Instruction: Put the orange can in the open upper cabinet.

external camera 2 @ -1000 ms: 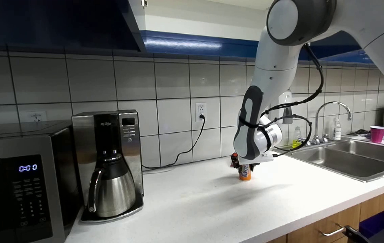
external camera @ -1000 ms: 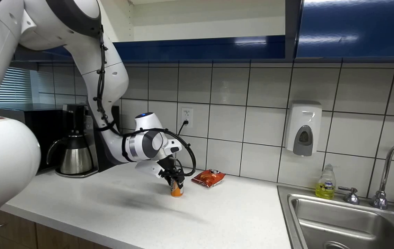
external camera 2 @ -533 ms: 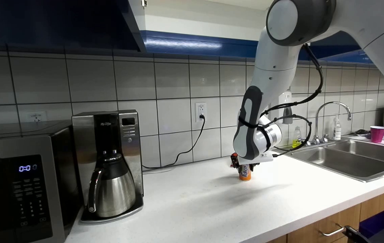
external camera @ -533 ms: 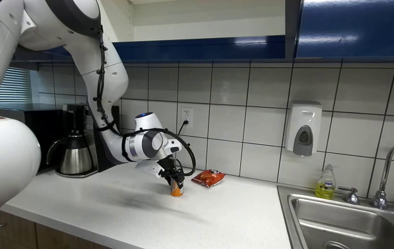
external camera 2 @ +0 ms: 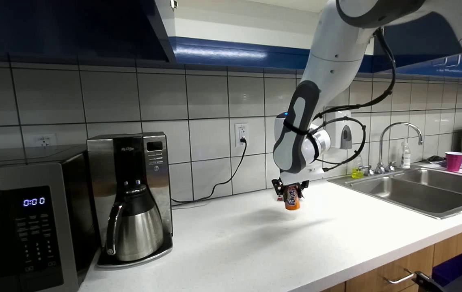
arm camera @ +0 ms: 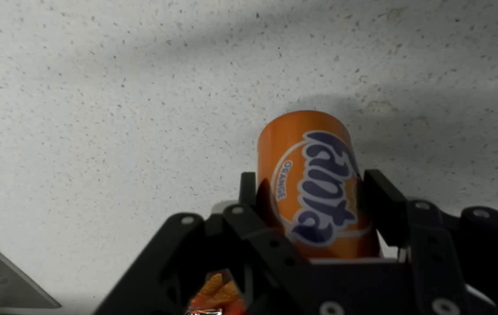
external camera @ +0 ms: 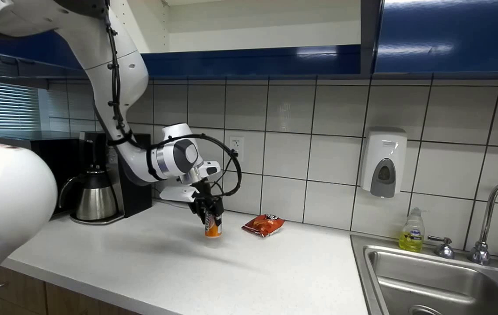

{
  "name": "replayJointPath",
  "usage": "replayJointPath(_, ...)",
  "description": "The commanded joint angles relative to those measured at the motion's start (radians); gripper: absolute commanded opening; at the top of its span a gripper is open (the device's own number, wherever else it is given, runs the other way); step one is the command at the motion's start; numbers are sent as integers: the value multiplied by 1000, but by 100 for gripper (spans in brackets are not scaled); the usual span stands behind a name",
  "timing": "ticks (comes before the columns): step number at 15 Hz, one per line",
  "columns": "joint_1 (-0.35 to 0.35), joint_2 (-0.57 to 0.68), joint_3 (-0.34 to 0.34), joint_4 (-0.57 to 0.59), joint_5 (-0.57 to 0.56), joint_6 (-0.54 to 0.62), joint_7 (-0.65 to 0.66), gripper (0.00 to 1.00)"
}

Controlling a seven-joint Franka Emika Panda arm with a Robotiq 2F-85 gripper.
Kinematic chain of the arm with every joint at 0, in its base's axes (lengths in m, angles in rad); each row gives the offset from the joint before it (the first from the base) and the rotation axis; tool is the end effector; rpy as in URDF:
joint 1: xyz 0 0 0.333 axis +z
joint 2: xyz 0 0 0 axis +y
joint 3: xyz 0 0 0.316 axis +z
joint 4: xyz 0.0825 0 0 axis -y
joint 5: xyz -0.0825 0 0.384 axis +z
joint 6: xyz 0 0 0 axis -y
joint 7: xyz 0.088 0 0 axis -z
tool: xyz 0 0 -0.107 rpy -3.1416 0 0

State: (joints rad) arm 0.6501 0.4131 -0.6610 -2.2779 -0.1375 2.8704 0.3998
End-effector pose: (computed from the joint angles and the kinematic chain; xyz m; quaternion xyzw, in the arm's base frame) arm 0.5591 0.0005 0.2352 0.9761 -0.1018 0.1494 0.1203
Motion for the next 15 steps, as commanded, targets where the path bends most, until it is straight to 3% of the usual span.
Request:
replayJointPath(1, 40, -174, -25, -23, -172, -152, 75, 38)
replayJointPath(4, -16, -289, 51, -23, -305, -251, 151, 38)
replayJointPath(7, -136, -388, 198, -32, -372, -331, 204, 38)
replayJointPath(11, -340, -479, 436, -61, -323, -389, 181, 38)
replayJointPath(15, -453, -546, 578, -90, -272, -421, 155, 38)
